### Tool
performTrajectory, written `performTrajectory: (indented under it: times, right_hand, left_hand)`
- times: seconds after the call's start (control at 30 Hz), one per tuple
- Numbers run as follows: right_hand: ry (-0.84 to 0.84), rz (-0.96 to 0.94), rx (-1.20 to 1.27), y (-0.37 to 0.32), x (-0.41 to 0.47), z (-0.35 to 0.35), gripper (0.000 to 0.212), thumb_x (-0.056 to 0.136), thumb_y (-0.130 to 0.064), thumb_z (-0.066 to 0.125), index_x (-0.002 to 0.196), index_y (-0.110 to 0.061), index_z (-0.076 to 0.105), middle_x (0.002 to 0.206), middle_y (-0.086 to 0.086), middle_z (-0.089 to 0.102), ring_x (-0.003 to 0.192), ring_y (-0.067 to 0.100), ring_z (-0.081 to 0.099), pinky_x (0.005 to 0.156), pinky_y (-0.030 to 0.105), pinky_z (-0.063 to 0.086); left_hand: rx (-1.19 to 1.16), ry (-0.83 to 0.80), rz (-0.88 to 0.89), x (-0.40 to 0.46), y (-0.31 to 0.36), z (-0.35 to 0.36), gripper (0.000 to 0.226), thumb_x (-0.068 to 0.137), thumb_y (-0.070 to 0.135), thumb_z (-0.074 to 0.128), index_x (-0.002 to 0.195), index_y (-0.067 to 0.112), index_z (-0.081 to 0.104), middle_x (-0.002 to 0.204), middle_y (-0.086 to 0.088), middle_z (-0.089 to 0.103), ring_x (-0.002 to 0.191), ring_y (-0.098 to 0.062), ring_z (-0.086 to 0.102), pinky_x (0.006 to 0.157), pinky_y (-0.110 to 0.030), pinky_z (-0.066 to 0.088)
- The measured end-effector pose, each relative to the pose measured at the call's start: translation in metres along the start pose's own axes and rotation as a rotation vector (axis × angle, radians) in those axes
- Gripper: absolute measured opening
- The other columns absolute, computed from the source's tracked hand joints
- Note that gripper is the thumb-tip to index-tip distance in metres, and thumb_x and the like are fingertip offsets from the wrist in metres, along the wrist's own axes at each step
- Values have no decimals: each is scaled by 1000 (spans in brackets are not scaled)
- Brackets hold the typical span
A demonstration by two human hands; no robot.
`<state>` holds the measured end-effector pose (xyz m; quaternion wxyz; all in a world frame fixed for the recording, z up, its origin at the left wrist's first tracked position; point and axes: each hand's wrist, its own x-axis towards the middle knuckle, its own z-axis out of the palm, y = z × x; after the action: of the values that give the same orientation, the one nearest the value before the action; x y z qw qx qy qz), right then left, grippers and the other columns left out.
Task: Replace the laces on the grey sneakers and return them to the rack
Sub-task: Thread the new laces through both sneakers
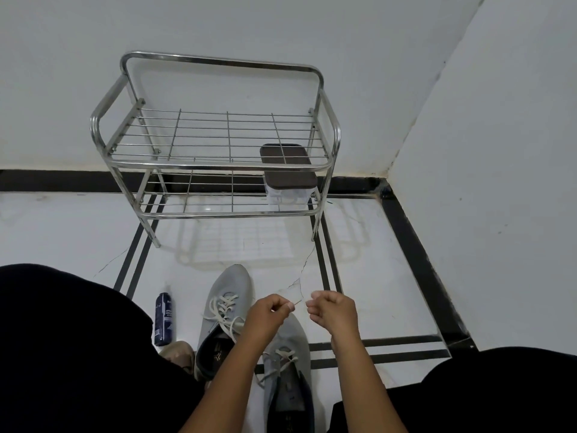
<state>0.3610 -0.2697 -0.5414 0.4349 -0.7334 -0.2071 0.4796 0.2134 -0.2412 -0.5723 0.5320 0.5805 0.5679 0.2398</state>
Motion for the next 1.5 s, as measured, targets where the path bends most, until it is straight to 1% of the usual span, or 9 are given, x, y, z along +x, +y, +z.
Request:
performTrajectory:
  times: [0.13, 0.27, 0.4, 0.5, 0.57, 1.0, 1.2, 1.37, 1.5]
  right_hand:
    - [-100, 112, -616, 51, 16, 0, 23, 89, -13, 53, 67, -20, 56, 78, 2, 60, 71, 17, 58, 70, 29, 54]
    - [-320, 130, -983, 112, 8, 10, 10, 87, -25, 57, 83, -19, 65, 90, 4, 64, 90, 23, 64, 68, 21, 39]
    - [-292, 166, -932, 121, 12, 3, 21, 93, -23, 52, 91, -15, 72, 98, 6, 69, 108, 25, 62, 65, 22, 41]
    - [-292, 205, -904, 122, 21, 1, 29, 93, -17, 53, 116, -10, 69, 121, 10, 66, 114, 26, 59, 87, 26, 48]
    - [-305, 206, -934, 126, 24, 1, 32, 93, -15, 52, 121, -13, 67, 124, 9, 65, 115, 24, 59, 90, 24, 46]
    - [-331, 226, -955, 134, 32, 1, 32, 88, -10, 51, 113, -15, 71, 120, 7, 66, 111, 22, 60, 72, 15, 37]
    - [-322, 241, -948, 132, 32, 1, 29, 92, -17, 52, 115, -13, 70, 121, 8, 65, 113, 24, 59, 85, 21, 45]
    - [-292, 286, -851, 130, 28, 0, 28, 92, -13, 50, 112, -10, 69, 119, 7, 66, 111, 22, 60, 74, 16, 40]
    - [-237, 360, -695, 132, 28, 1, 27, 92, -12, 52, 114, -7, 67, 120, 11, 65, 101, 22, 61, 82, 22, 47]
  left_hand:
    - [403, -65, -172, -6, -31, 12, 24, 89, 29, 56, 66, 26, 52, 81, 5, 64, 82, -16, 61, 74, -29, 47]
    - [692, -149, -194, -18, -59, 35, 20, 86, 32, 50, 84, 24, 68, 104, -1, 66, 103, -23, 63, 87, -33, 48]
    - [932, -144, -197, -28, -79, 50, 33, 90, 40, 44, 104, 27, 71, 117, -1, 57, 115, -23, 54, 102, -41, 33]
    - [935, -132, -215, -28, -83, 55, 32, 89, 40, 43, 103, 30, 71, 116, 2, 57, 116, -22, 52, 103, -43, 30]
    - [896, -129, -233, -26, -82, 57, 28, 87, 41, 47, 101, 35, 71, 115, 4, 57, 116, -20, 52, 104, -43, 30]
    - [845, -168, -244, -21, -85, 62, 24, 88, 38, 51, 101, 38, 72, 116, 6, 55, 118, -18, 47, 110, -47, 19]
    - [846, -187, -208, -20, -87, 63, 23, 89, 39, 53, 104, 36, 71, 116, 5, 53, 119, -19, 45, 112, -50, 13]
    - [905, -202, -131, -21, -86, 62, 25, 90, 34, 49, 104, 30, 70, 116, 5, 52, 119, -19, 43, 112, -51, 8]
    - [918, -178, -100, -24, -84, 65, 25, 90, 29, 48, 102, 26, 70, 113, 4, 52, 116, -18, 44, 112, -49, 9]
